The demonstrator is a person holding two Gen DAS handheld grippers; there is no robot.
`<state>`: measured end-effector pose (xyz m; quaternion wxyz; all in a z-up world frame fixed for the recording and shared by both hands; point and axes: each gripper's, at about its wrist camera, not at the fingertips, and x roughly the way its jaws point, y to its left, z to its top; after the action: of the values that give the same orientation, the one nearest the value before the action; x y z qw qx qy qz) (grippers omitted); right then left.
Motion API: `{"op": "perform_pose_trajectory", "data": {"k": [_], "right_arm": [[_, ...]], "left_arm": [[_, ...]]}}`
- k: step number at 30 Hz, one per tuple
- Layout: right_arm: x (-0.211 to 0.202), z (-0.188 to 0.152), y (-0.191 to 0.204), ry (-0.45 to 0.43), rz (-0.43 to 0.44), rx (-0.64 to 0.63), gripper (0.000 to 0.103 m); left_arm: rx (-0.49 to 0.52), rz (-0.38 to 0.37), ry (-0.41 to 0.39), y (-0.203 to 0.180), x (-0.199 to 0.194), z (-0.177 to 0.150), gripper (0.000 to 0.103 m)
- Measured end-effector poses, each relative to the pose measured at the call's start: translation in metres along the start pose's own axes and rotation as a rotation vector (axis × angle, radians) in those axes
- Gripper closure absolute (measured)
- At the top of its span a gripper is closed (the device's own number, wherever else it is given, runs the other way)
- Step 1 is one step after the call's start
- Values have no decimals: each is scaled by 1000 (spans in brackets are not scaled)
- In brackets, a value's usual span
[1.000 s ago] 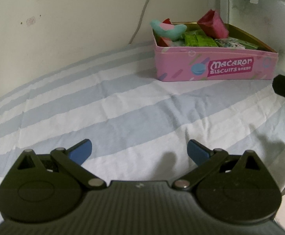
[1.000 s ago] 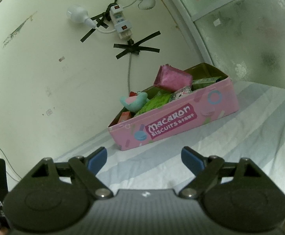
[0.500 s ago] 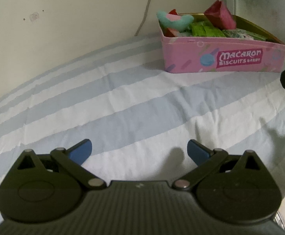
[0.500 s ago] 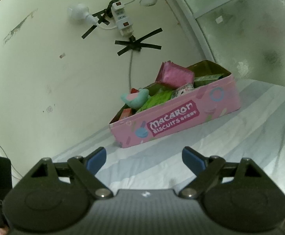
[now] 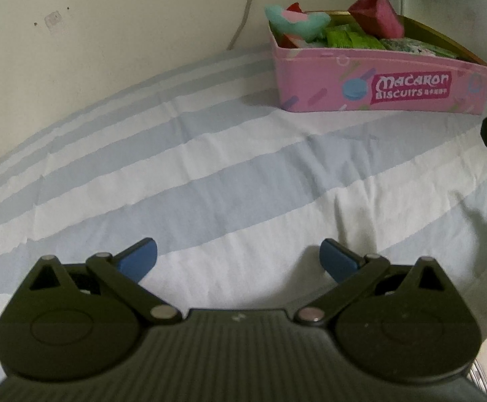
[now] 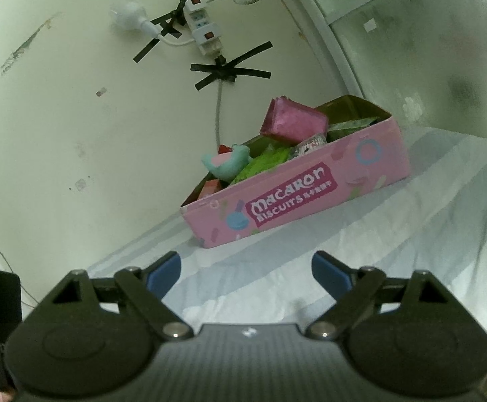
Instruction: Organize objects
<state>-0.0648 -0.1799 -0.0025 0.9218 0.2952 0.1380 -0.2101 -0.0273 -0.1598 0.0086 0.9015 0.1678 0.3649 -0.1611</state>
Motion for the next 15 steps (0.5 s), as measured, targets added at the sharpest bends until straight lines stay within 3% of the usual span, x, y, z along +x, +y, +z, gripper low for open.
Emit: {"op": "perform_pose_trajectory", "data": {"k": [15], "right_arm": [[2,-1,-2,11,-2,9,14]], "left_arm": [[2,0,2,0,2,-1,0]]}}
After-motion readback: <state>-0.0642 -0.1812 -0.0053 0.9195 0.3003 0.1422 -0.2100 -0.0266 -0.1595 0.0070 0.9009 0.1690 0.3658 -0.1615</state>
